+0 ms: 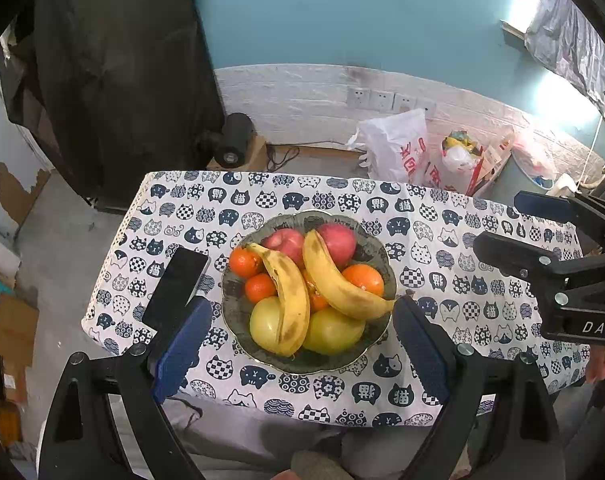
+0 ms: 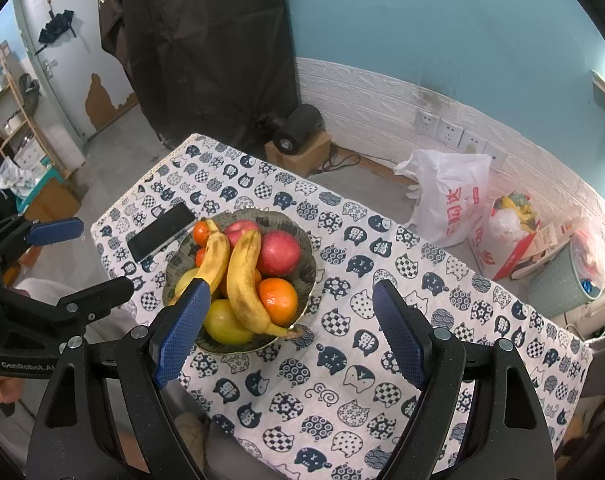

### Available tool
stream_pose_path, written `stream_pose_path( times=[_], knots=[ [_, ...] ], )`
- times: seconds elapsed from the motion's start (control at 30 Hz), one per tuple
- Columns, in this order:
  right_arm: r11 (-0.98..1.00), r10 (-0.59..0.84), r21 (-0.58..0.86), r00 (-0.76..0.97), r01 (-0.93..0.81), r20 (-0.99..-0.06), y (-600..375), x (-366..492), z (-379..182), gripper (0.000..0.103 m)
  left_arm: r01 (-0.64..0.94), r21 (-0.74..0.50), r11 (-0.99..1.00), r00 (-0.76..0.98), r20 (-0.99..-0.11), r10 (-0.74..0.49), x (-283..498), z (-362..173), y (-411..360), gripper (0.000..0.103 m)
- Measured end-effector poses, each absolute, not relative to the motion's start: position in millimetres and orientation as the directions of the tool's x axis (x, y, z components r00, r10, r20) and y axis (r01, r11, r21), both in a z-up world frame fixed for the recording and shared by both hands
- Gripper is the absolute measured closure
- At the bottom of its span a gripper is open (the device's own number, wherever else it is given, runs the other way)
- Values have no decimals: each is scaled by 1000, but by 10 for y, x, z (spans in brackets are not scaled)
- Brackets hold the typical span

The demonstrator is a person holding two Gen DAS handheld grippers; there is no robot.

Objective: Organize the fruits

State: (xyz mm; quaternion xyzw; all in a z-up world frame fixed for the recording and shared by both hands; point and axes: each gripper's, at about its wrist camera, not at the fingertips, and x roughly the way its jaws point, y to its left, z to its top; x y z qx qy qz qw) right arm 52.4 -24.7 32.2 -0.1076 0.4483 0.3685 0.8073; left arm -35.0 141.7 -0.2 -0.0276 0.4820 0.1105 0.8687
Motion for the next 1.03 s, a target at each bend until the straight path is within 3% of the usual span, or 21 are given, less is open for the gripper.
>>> stream_pose_path(
  times=[1.03],
  knots=[
    [705,496,154,326,-692,-805,-238,515,320,21,-214,39,976,500,-854,143,-344,-37,1390,10]
  ],
)
